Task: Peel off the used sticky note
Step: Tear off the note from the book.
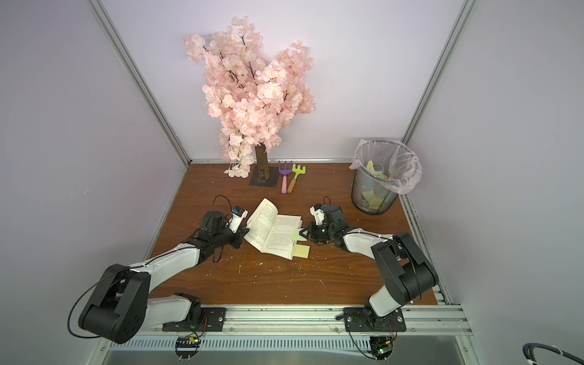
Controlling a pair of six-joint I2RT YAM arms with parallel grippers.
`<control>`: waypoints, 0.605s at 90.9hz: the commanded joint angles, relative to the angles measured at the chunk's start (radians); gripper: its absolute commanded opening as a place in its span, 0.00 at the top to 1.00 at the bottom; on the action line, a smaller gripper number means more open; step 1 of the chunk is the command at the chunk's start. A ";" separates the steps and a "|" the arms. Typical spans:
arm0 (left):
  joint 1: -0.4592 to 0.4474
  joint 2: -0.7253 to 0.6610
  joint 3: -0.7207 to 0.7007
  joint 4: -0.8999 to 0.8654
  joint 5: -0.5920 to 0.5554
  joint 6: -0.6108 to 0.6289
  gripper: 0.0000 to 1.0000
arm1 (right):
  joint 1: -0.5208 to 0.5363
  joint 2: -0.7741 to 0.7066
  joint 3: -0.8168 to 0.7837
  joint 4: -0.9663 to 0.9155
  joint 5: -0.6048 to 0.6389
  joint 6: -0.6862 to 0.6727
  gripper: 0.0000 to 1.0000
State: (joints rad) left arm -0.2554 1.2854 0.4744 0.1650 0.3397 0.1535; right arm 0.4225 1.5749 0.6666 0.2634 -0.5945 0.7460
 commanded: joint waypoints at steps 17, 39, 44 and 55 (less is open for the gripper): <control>0.014 -0.020 -0.025 -0.040 -0.044 0.012 0.98 | -0.062 0.034 0.006 -0.026 -0.046 -0.069 1.00; 0.013 -0.029 -0.028 -0.037 -0.041 0.014 0.98 | -0.105 0.070 -0.015 0.017 -0.091 -0.065 1.00; 0.014 -0.027 -0.028 -0.043 -0.032 0.017 0.98 | -0.108 0.062 -0.016 0.023 -0.099 -0.063 1.00; 0.013 -0.020 -0.025 -0.050 -0.020 0.017 0.98 | -0.112 -0.035 0.002 -0.003 -0.102 -0.077 1.00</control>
State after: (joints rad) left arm -0.2520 1.2675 0.4580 0.1593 0.3069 0.1585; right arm 0.3141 1.6375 0.6521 0.2569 -0.6598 0.6983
